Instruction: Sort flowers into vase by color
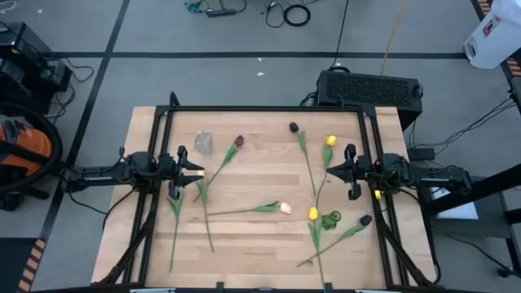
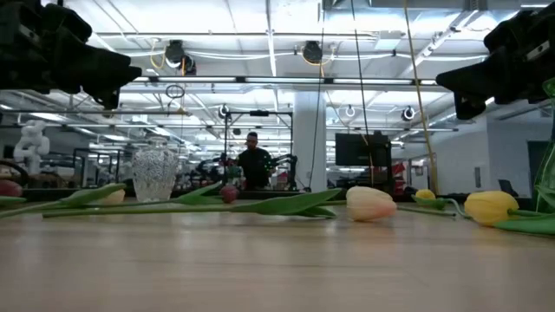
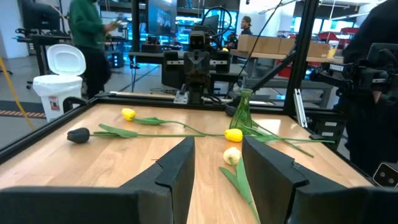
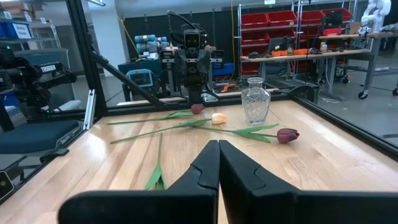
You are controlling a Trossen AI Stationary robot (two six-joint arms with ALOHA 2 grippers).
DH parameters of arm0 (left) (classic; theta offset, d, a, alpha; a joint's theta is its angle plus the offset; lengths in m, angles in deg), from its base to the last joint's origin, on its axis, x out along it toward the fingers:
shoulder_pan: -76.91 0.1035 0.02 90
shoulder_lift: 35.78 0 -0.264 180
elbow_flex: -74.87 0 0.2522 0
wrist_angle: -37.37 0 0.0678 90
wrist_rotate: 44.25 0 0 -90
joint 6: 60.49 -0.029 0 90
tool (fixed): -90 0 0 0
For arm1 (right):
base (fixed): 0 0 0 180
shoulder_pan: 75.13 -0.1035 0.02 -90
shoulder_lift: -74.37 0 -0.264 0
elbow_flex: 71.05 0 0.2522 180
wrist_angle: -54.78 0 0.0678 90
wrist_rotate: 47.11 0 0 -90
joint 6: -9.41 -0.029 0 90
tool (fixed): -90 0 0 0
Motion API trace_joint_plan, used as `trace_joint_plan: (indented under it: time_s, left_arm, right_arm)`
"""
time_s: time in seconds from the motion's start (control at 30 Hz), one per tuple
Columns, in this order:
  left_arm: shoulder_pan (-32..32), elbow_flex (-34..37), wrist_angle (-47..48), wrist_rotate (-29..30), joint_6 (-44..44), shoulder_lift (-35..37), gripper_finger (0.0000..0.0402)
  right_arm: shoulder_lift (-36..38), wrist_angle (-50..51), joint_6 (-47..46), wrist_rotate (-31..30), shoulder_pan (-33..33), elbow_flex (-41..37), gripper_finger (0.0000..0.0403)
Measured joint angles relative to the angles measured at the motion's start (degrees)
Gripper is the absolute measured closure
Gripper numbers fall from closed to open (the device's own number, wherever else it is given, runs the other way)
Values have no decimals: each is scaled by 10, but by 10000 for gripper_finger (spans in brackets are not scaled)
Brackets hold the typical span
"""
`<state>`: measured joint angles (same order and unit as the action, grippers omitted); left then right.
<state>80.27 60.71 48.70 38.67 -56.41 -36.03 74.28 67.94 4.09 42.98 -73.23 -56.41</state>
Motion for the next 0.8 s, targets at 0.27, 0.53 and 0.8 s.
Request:
trace_joint_plan:
  time_s: [0.27,0.53,0.8]
  left_arm:
    - [0,0,0,0,0,0,260]
    - [0,0,0,0,0,0,260]
    - [0,0,0,0,0,0,260]
  right_arm:
    - [0,-7,0,-1,0,-1,403]
    - [0,-18,-75,-2,0,-1,403]
    - [-4,-65,-105,-48,0,1,403]
